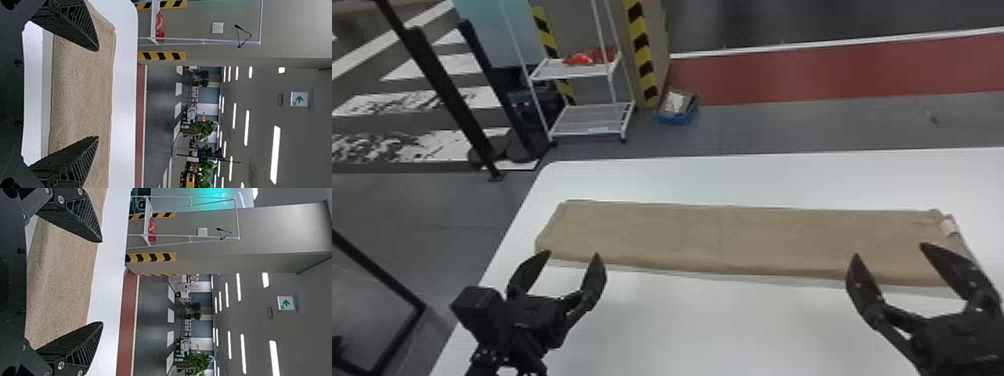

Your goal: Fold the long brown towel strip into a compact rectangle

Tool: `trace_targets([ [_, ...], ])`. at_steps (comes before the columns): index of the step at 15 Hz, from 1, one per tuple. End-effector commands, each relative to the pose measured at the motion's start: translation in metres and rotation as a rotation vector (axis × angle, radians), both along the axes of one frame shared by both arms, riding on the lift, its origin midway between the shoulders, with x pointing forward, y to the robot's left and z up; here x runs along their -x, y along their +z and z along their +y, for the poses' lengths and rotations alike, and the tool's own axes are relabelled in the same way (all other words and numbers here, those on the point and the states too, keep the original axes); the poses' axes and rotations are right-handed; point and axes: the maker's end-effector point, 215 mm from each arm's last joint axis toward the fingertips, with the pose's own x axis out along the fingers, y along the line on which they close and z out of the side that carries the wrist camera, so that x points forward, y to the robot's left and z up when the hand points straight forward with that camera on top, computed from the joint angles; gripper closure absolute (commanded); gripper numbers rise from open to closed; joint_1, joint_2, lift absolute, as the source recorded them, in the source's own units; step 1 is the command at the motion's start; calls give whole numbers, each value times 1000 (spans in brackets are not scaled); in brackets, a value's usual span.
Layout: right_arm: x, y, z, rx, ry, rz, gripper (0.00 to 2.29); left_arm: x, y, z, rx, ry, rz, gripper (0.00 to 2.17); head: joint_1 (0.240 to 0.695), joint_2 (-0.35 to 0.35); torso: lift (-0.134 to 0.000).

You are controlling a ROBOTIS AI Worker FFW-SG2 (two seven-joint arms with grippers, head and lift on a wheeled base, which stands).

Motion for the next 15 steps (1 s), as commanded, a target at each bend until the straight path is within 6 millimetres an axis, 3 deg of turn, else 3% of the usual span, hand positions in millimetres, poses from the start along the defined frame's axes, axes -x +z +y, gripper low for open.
trace_targets([
  [1,0,0,0,-2,-1,0,147,0,0,0,1,1,0,87,695,230,-125],
  [12,-1,-3,0,-3,-1,5,147,0,1,2,-2,5,-2,87,695,231,-125],
  [15,0,-3,0,-2,-1,6,147,-7,16,6,-8,10,-31,87,695,233,-125],
])
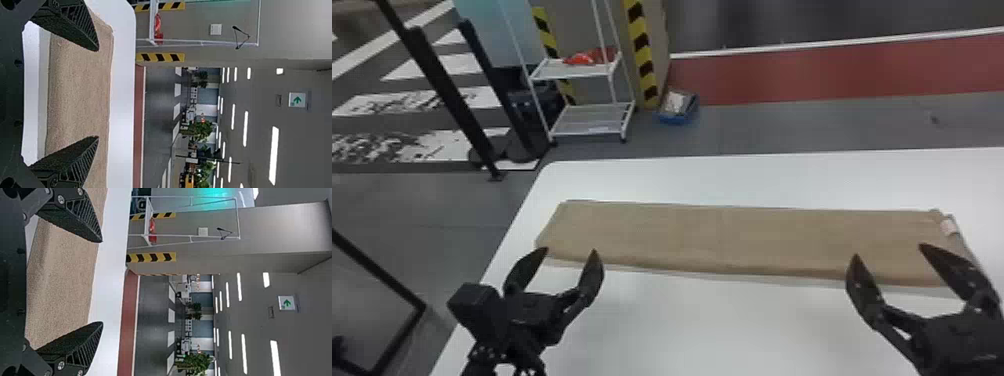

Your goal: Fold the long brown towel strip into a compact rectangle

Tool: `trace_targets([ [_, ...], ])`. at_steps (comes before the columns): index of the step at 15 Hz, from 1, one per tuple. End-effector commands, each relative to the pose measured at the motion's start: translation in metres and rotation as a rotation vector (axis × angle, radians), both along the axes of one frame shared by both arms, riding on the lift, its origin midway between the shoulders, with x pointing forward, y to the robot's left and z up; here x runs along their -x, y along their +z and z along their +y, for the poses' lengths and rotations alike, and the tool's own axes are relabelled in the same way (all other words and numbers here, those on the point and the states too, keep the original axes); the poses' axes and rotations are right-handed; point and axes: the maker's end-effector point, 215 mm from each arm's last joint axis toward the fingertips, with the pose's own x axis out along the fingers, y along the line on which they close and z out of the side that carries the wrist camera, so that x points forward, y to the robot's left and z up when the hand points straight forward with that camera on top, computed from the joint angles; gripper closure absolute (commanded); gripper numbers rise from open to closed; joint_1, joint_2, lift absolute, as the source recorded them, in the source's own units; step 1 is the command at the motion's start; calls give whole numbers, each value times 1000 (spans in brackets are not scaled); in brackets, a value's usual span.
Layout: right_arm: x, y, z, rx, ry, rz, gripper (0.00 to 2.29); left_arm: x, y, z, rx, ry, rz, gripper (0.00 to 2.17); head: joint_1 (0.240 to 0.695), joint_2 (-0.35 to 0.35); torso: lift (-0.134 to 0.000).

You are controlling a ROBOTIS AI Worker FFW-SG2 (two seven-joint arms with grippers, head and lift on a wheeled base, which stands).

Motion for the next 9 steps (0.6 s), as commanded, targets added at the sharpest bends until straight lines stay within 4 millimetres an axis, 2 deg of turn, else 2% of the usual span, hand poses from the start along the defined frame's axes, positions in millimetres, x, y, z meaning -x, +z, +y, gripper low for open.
trace_targets([
  [1,1,0,0,1,-1,2,147,-11,16,6,-4,6,-30,87,695,235,-125],
  [3,4,6,0,5,-1,-8,147,-24,22,24,-3,27,-22,90,695,237,-125],
  [5,4,2,-1,6,-4,-2,147,-40,23,44,25,38,16,100,695,246,-125],
  [6,4,-1,-1,6,-4,4,147,-48,21,54,43,42,47,100,695,260,-125],
  [8,6,0,0,8,-1,3,147,-70,4,76,94,53,150,100,695,272,-125],
  [9,7,2,0,8,-1,1,147,-81,10,85,90,61,154,100,695,279,-125],
])
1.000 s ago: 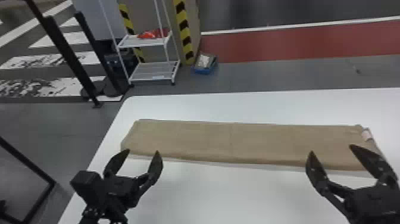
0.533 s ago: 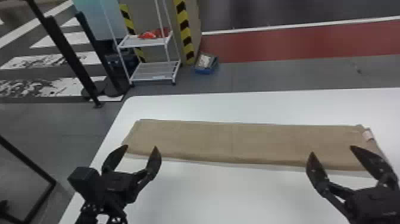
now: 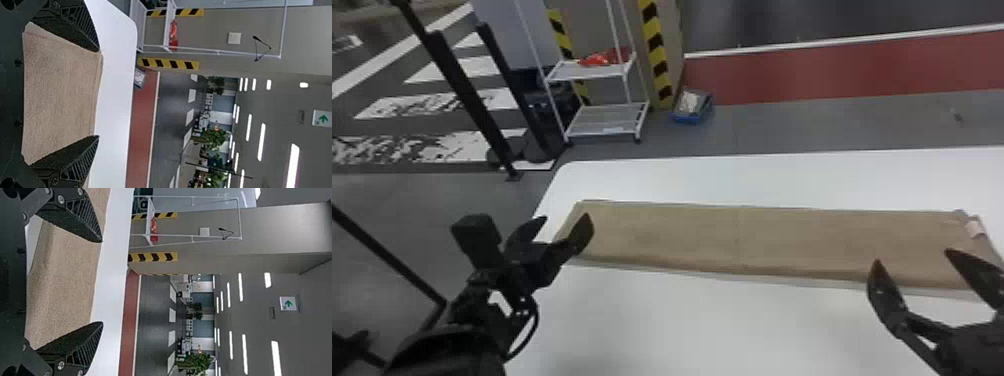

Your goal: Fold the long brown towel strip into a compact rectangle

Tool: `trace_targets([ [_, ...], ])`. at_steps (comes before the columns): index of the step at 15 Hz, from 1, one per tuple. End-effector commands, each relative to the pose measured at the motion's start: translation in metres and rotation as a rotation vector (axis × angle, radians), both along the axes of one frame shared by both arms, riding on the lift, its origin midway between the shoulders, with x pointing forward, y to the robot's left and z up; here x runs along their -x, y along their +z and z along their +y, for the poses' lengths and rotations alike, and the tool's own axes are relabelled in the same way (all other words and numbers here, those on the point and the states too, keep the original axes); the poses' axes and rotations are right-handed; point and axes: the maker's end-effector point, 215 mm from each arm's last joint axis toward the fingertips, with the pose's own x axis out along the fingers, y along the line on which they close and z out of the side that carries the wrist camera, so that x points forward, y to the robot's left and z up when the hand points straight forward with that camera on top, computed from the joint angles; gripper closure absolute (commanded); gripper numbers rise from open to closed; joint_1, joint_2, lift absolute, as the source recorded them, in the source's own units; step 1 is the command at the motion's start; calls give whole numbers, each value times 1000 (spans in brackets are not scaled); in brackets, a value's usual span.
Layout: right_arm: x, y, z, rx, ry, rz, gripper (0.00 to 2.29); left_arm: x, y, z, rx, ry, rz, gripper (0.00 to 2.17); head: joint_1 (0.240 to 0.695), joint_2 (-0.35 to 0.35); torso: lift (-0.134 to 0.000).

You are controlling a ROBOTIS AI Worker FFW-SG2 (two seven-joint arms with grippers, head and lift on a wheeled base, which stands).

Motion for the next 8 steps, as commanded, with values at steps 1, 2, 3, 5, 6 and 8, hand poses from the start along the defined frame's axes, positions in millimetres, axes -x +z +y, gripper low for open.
trace_targets([
  [1,3,2,0,-1,-1,-1,147,-25,-2,25,10,25,57,100,695,288,-125],
  [2,4,2,0,-1,-1,-1,147,-32,-7,31,13,26,90,100,695,304,-125],
  [3,5,-1,0,-1,-1,5,147,-39,-13,39,19,32,123,100,695,310,-125],
  [5,7,-2,0,2,-1,7,147,-49,-24,48,44,22,173,100,695,321,-125],
  [6,8,-3,0,6,-1,10,147,-51,-35,50,68,15,219,100,695,325,-125],
  [8,9,-3,-1,8,-2,11,147,-52,-48,54,96,10,270,100,695,329,-125],
])
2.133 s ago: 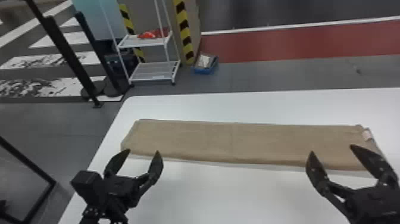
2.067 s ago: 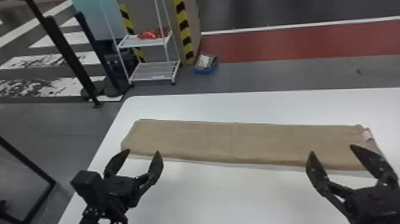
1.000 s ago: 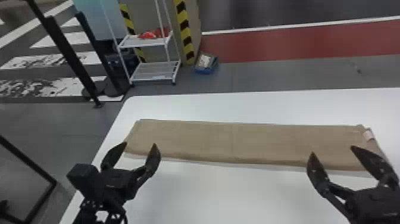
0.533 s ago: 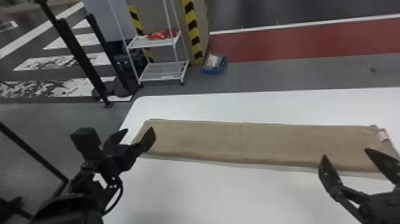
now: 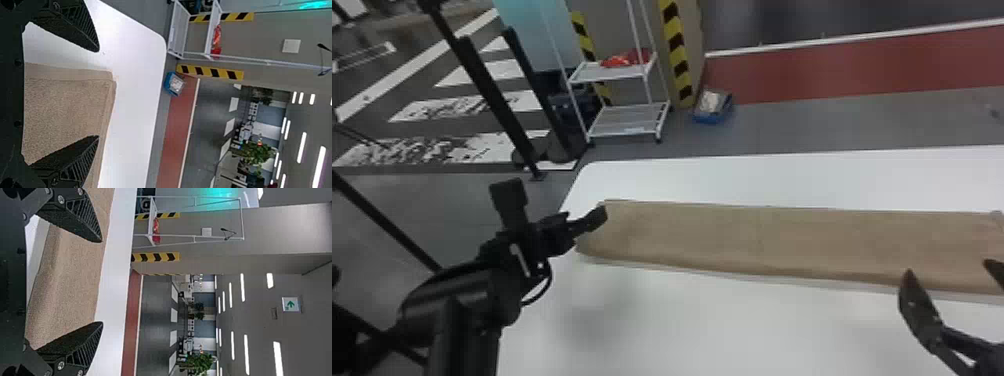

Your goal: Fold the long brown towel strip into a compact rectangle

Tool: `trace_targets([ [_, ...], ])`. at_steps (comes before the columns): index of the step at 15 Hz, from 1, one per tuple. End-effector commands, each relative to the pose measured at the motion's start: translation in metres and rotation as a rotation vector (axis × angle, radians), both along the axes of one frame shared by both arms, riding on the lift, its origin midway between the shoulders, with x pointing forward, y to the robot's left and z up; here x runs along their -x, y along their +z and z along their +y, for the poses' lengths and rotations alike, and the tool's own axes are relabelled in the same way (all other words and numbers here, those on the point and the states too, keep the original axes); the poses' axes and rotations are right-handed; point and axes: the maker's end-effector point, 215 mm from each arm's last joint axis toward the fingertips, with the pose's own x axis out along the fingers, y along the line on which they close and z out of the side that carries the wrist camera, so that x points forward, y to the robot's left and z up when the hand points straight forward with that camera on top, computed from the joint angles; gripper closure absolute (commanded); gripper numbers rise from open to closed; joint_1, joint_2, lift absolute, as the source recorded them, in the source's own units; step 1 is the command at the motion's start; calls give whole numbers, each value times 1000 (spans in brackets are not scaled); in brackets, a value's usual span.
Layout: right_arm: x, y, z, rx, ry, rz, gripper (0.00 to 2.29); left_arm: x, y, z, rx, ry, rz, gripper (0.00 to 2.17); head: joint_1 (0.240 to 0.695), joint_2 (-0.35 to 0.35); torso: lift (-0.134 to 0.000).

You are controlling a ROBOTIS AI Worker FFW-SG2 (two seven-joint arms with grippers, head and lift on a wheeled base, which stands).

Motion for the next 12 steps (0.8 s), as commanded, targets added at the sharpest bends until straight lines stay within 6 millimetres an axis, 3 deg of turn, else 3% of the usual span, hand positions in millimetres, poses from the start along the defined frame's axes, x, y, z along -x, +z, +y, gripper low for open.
trace_targets([
  [1,2,0,0,0,-2,2,147,-1,-12,9,17,8,54,100,695,333,-125],
  [4,3,0,-1,0,-5,-1,147,1,-35,7,79,-6,132,100,695,343,-125],
  [9,3,2,1,0,-2,-7,147,6,-48,6,95,-9,160,140,695,342,-125],
  [10,3,3,1,0,-2,-8,147,7,-50,5,99,-11,161,255,695,343,-125],
  [11,3,3,0,0,-4,-8,147,8,-49,0,107,-33,156,535,695,344,-125],
  [12,3,3,0,3,-4,-9,147,8,-47,-4,116,-52,151,1092,695,344,-125],
])
